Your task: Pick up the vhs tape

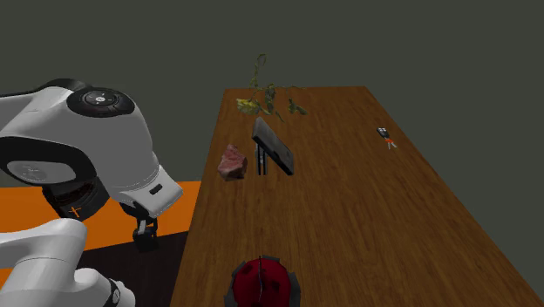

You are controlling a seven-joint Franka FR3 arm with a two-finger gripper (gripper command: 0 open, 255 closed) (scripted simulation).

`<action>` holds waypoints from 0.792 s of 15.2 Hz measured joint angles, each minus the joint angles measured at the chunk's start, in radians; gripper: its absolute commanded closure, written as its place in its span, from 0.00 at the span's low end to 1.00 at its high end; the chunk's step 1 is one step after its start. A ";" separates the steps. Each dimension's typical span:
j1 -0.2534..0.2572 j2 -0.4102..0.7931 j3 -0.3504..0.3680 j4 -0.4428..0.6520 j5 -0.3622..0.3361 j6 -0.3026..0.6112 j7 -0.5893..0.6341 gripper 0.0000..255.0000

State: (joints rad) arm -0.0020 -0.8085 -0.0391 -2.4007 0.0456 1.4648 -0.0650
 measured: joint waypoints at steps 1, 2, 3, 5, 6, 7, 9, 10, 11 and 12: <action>0.000 0.000 0.000 0.000 0.000 0.000 0.000 0.00; 0.005 0.012 -0.001 0.008 -0.009 0.011 -0.015 0.00; 0.014 0.040 0.002 0.026 -0.020 0.031 -0.034 0.00; 0.035 0.091 0.012 0.064 -0.045 0.070 -0.079 0.00; 0.045 0.119 0.015 0.083 -0.059 0.093 -0.105 0.00; 0.056 0.151 0.023 0.111 -0.072 0.113 -0.127 0.00; 0.075 0.202 0.032 0.155 -0.101 0.151 -0.177 0.00; 0.083 0.224 0.034 0.179 -0.117 0.166 -0.205 0.00; 0.095 0.253 0.046 0.202 -0.128 0.187 -0.222 0.00; 0.102 0.278 0.048 0.226 -0.144 0.204 -0.249 0.00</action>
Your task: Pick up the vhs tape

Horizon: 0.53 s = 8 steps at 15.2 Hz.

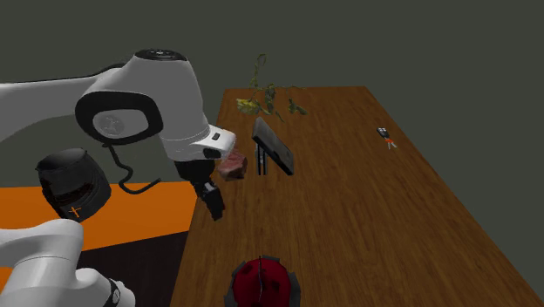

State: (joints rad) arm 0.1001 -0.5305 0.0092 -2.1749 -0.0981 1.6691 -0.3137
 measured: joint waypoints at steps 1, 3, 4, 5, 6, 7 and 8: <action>0.009 0.024 0.006 0.028 -0.014 0.012 -0.024 0.00; 0.026 0.074 0.022 0.072 -0.041 0.052 -0.066 0.00; 0.035 0.091 0.030 0.093 -0.055 0.065 -0.087 0.00; 0.042 0.106 0.037 0.106 -0.069 0.083 -0.109 0.00; 0.051 0.129 0.047 0.129 -0.083 0.099 -0.127 0.00; 0.060 0.151 0.057 0.150 -0.097 0.116 -0.145 0.00; 0.068 0.171 0.066 0.174 -0.111 0.129 -0.165 0.00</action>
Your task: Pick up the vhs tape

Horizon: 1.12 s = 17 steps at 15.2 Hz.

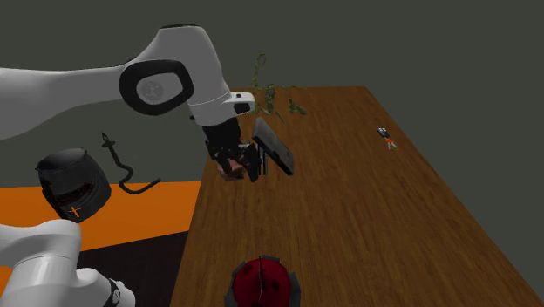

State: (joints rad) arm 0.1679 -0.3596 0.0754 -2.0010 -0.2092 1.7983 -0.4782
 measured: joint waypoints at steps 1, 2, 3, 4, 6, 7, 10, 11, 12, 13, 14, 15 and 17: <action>0.007 0.025 0.008 0.022 -0.015 0.019 -0.020 0.00; 0.017 0.040 0.021 0.041 -0.029 0.030 -0.034 0.00; 0.023 0.061 0.027 0.066 -0.044 0.044 -0.058 0.00; 0.032 0.062 0.038 0.066 -0.058 0.061 -0.073 0.00; 0.047 0.098 0.058 0.112 -0.089 0.084 -0.112 0.00; 0.056 0.115 0.070 0.130 -0.105 0.098 -0.125 0.00; 0.083 0.167 0.107 0.186 -0.155 0.138 -0.169 0.00; 0.089 0.178 0.114 0.191 -0.170 0.159 -0.189 0.00; 0.095 0.189 0.120 0.207 -0.182 0.167 -0.203 0.00; 0.098 0.191 0.124 0.203 -0.189 0.178 -0.207 0.00; 0.099 0.190 0.126 0.194 -0.193 0.189 -0.207 0.00; 0.100 0.190 0.127 0.185 -0.196 0.198 -0.205 0.00; 0.100 0.185 0.127 0.156 -0.200 0.222 -0.197 0.00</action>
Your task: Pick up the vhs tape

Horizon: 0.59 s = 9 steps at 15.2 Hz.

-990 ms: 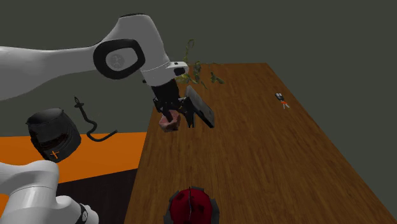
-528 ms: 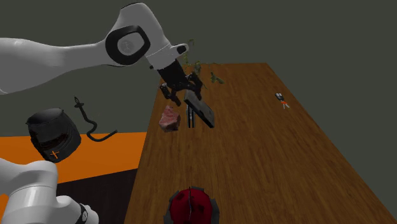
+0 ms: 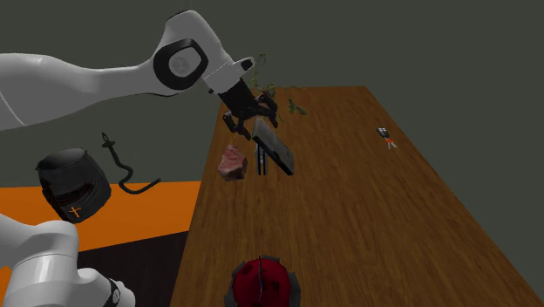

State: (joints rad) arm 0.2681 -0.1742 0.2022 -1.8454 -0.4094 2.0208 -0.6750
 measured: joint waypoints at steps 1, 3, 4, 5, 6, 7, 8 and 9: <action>0.000 -0.003 0.000 -0.017 -0.002 0.013 0.005 0.00; -0.001 -0.003 -0.001 -0.039 -0.006 0.034 0.014 0.00; -0.001 -0.001 -0.001 -0.044 -0.008 0.040 0.017 1.00; -0.001 -0.001 -0.001 -0.047 -0.009 0.044 0.018 1.00; -0.001 -0.001 -0.001 -0.047 -0.009 0.047 0.018 1.00; -0.002 -0.002 -0.001 -0.047 -0.010 0.049 0.019 1.00; -0.001 -0.004 0.000 -0.046 -0.011 0.049 0.019 1.00; -0.001 -0.004 0.000 -0.046 -0.011 0.049 0.019 1.00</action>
State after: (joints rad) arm 0.2670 -0.1781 0.2018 -1.8910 -0.4203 2.0694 -0.6557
